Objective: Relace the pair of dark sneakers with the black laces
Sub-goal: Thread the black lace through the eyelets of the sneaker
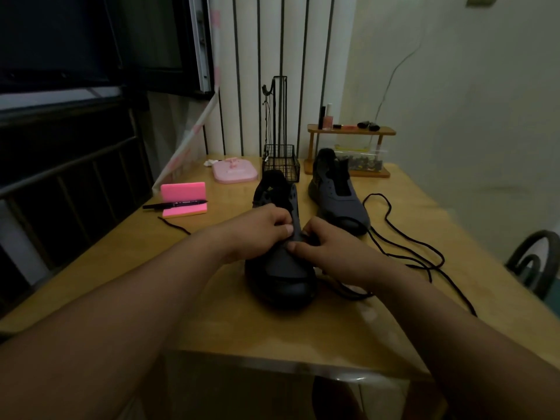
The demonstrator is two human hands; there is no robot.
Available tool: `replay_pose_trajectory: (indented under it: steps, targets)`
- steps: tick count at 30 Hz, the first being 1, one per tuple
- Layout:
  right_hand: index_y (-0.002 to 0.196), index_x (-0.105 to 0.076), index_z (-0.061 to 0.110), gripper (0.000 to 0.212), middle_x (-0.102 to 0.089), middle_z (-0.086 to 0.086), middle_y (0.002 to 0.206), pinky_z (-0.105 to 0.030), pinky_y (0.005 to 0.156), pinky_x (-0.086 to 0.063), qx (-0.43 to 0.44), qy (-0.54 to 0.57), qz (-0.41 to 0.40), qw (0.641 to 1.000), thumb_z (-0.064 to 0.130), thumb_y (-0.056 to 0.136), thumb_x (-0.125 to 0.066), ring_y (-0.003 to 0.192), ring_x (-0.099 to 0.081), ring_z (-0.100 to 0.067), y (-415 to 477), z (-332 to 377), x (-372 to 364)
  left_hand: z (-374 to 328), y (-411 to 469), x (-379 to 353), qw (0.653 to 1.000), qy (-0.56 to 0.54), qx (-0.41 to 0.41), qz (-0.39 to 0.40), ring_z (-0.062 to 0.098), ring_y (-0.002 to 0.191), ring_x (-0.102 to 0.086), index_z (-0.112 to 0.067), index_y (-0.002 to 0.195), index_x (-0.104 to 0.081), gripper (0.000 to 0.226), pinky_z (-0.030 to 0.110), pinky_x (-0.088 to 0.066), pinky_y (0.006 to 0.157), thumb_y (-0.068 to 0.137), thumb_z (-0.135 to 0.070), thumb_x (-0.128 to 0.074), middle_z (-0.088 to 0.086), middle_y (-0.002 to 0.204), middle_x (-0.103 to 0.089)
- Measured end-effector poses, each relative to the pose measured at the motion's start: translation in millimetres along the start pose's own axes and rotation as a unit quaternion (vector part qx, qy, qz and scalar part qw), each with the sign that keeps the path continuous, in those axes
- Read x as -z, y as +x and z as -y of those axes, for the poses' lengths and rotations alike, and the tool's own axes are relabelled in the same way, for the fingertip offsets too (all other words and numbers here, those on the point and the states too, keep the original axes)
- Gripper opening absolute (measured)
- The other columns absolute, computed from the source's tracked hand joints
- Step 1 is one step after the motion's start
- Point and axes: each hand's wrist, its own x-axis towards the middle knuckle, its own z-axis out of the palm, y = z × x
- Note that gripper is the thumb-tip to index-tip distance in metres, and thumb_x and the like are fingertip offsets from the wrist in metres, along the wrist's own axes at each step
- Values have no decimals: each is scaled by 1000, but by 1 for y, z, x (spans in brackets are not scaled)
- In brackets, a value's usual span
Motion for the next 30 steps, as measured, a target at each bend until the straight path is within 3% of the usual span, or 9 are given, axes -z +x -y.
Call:
replay_pose_trajectory:
  steps: [4, 8, 10, 13, 15, 17, 20, 24, 30]
  targets:
    - [99, -49, 28, 25, -59, 6, 93, -26, 64, -42, -9, -44, -4, 999, 47, 98, -66, 78, -55, -7, 3, 1, 0, 4, -1, -6, 997, 14, -17, -77, 18, 97, -53, -29, 92, -58, 19, 34, -48, 82, 109, -30, -49, -2, 109, -47]
    - [94, -45, 35, 25, -56, 12, 91, -21, 60, -37, -12, -67, 3, 998, 49, 98, -65, 78, -54, -1, 1, 2, 0, 11, 0, 12, 972, -113, 22, -205, 19, 86, -54, -16, 99, -63, 23, 34, -46, 72, 111, -23, -45, 4, 99, -56]
    - [95, -46, 32, 26, -57, 10, 91, -23, 60, -37, -15, -76, 3, 997, 50, 98, -65, 78, -54, -4, 2, 2, 0, 16, 3, 31, 911, -269, 77, -304, 17, 81, -54, -15, 106, -63, 21, 31, -45, 68, 110, -17, -43, 3, 95, -57]
    - [92, -45, 31, 29, -56, 9, 89, -24, 60, -36, -18, -84, 3, 996, 49, 98, -66, 75, -52, -5, 1, 2, 1, 17, 2, 50, 752, -548, 99, -352, 15, 82, -67, -25, 108, -60, 22, 32, -60, 75, 109, -12, -43, 3, 105, -65]
    - [91, -44, 30, 30, -56, 8, 89, -25, 61, -37, -20, -88, 6, 996, 49, 97, -67, 76, -53, -6, 1, 2, 2, 10, 2, 44, 747, -592, 61, -296, 15, 66, -65, -19, 113, -60, 20, 36, -61, 67, 108, -11, -42, 4, 97, -66]
    - [91, -45, 29, 32, -56, 6, 89, -27, 61, -37, -22, -94, 4, 995, 51, 97, -67, 77, -53, -8, 1, 1, 2, -1, -1, 32, 839, -489, 14, -240, 12, 52, -45, -13, 104, -56, 17, 29, -48, 54, 108, -13, -40, 4, 82, -56]
    - [93, -48, 26, 33, -58, 4, 89, -28, 61, -39, -19, -85, -11, 996, 53, 95, -68, 77, -56, -11, 2, -1, 1, -10, -3, 23, 978, -78, -62, -184, 13, 65, -52, -19, 93, -54, 18, 31, -45, 57, 108, -29, -48, -3, 82, -57]
    - [99, -51, 21, 37, -61, 0, 91, -31, 63, -43, -20, -88, -15, 996, 54, 94, -67, 78, -58, -16, 2, -2, -2, -18, -6, 22, 930, 351, -105, -41, 11, 82, -55, -34, 97, -51, 12, 33, -48, 64, 96, -42, -60, -11, 92, -55]
    - [103, -53, 19, 39, -64, -4, 96, -45, 75, -54, -39, -96, -11, 995, 55, 93, -67, 87, -64, -23, 3, 0, -3, -28, 4, 30, 878, 460, -133, 8, 13, 89, -55, -37, 95, -48, 17, 31, -42, 66, 97, -42, -64, -12, 96, -55]
